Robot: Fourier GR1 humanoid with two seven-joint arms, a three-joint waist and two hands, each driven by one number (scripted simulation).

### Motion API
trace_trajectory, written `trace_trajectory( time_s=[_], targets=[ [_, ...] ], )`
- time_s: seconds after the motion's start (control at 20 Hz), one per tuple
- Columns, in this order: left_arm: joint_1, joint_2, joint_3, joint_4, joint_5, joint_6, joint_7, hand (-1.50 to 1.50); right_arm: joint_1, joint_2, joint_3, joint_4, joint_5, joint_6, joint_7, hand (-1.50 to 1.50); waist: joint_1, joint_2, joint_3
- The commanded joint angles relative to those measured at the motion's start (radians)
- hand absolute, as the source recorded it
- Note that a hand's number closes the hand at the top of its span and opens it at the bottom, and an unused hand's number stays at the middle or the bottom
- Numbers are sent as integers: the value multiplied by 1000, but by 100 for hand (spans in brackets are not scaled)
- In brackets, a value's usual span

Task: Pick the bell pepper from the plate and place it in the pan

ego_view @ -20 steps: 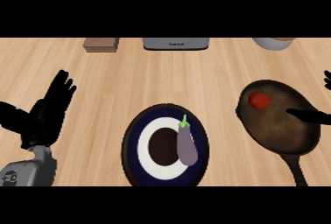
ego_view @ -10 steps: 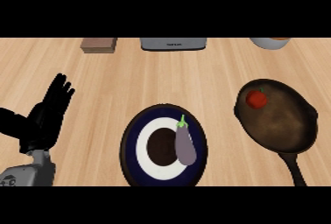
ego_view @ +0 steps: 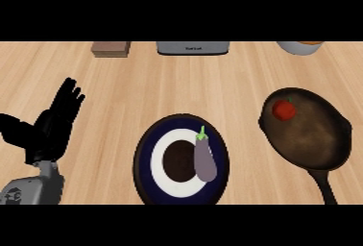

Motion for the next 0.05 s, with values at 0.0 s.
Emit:
trace_trajectory(
  time_s=[0.0],
  targets=[
    [-10, 5, 4, -11, -10, -11, 23, 0, 5, -11, -25, 16, 15, 15, -23, -150, 6, 1, 0]
  ],
)
